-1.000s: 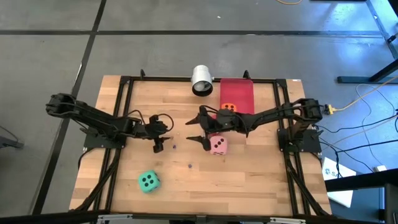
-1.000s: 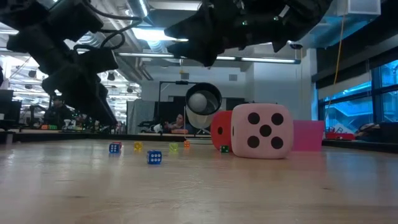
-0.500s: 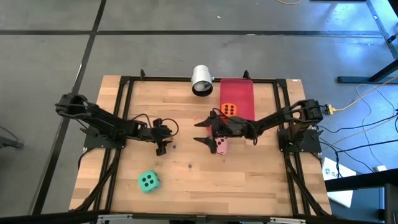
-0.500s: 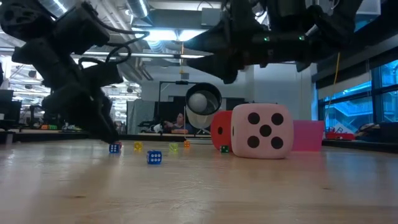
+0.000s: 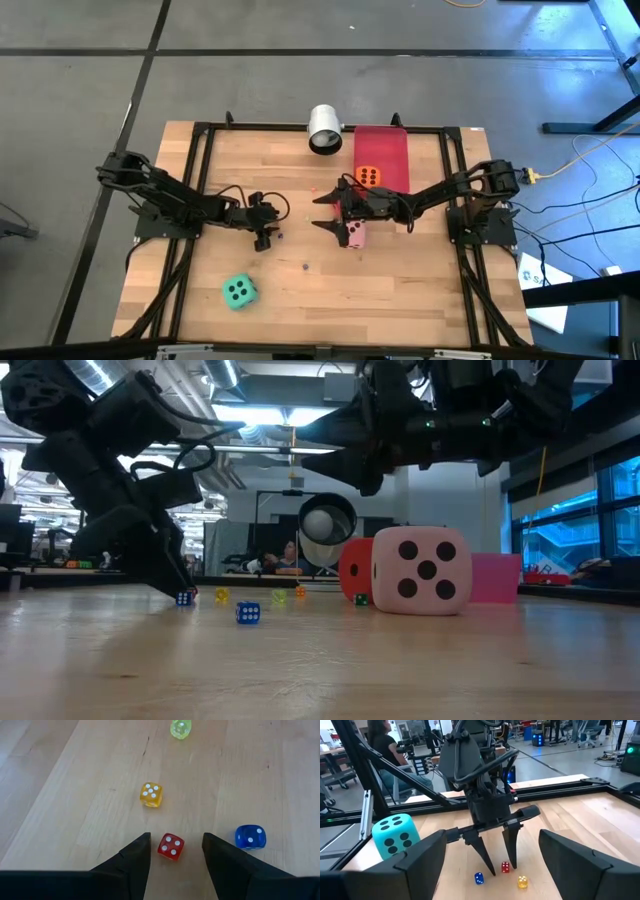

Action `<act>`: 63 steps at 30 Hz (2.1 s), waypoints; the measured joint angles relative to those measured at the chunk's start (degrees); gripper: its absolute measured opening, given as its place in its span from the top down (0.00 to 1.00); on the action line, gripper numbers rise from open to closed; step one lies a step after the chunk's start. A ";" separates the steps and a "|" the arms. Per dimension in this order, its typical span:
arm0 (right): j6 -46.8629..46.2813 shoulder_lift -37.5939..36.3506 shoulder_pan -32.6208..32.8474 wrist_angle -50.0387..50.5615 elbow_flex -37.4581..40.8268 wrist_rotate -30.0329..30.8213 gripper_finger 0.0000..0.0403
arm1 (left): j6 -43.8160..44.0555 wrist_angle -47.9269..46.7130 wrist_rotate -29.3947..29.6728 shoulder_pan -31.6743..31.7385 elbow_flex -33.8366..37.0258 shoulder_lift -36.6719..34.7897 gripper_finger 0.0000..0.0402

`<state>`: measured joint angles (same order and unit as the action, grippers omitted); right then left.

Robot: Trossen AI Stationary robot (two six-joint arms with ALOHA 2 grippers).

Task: Pick & Place Dice
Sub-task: Put the small red dice into the red bin

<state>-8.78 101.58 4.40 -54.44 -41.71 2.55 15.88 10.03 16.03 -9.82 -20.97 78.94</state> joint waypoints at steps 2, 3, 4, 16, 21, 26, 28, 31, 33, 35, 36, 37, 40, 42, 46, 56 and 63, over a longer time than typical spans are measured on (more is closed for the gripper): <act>0.01 0.00 0.00 0.04 0.00 -0.10 0.21 | 0.00 -0.82 -0.05 0.00 -0.02 0.00 0.56; 0.02 0.00 0.00 0.01 0.00 -0.20 0.21 | 0.01 -1.23 -0.10 0.00 -0.04 0.00 0.57; 0.02 0.00 0.00 0.01 0.00 -0.20 0.21 | 0.02 -1.62 -0.11 0.00 -0.08 0.00 0.58; 0.22 0.00 0.00 0.10 0.00 -0.20 0.21 | -0.04 -2.48 -0.33 0.22 -0.04 0.09 0.76; 0.22 0.00 0.00 0.12 0.00 -0.42 0.21 | -0.09 -2.39 -0.01 0.22 0.02 0.09 0.85; 0.27 0.00 0.00 0.18 0.00 -0.56 0.21 | -1.29 -0.72 0.97 0.22 0.13 -0.59 0.92; 0.70 -0.02 0.00 0.21 0.00 -0.62 0.21 | -2.27 -0.42 1.17 0.22 0.22 -1.67 0.93; 1.81 -1.26 0.00 2.00 0.00 -0.59 0.21 | -3.59 -0.69 3.07 0.24 0.33 -4.57 0.93; 2.57 -2.59 -0.08 3.75 0.00 -0.61 0.21 | -4.50 -0.73 4.25 0.24 0.33 -7.23 0.93; 3.48 -4.28 -0.22 6.33 0.00 -0.55 0.21 | -6.10 -0.69 5.03 0.24 0.31 -10.22 0.93; 4.05 -5.25 -0.22 7.41 0.00 -0.41 0.21 | -7.03 -0.53 5.53 0.24 0.31 -11.87 0.93; 4.74 -6.42 -0.23 8.81 0.00 -0.34 0.21 | -7.97 -0.39 6.07 0.24 0.29 -13.68 0.93; 6.65 -10.51 -0.28 14.99 0.00 2.00 0.21 | -11.47 -0.16 8.37 0.24 -0.19 -19.09 0.93; 7.74 -13.53 -0.28 19.49 0.00 5.01 0.21 | -15.06 0.15 9.76 0.24 -1.31 -22.58 0.93; 8.08 -18.96 -0.33 27.20 0.00 10.17 0.21 | -25.18 0.51 11.50 0.24 -6.01 -26.72 0.93; -3.61 -17.72 -3.95 21.73 0.04 -6.74 0.21 | -44.29 0.50 13.55 0.24 -17.85 -18.84 0.93; -11.72 -14.64 -5.55 13.38 0.02 -14.29 0.21 | -48.18 0.41 16.97 0.24 -22.30 -9.77 0.93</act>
<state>-20.49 86.94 -1.15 -41.06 -41.69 -11.74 -32.30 10.44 33.00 -9.58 -43.27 69.17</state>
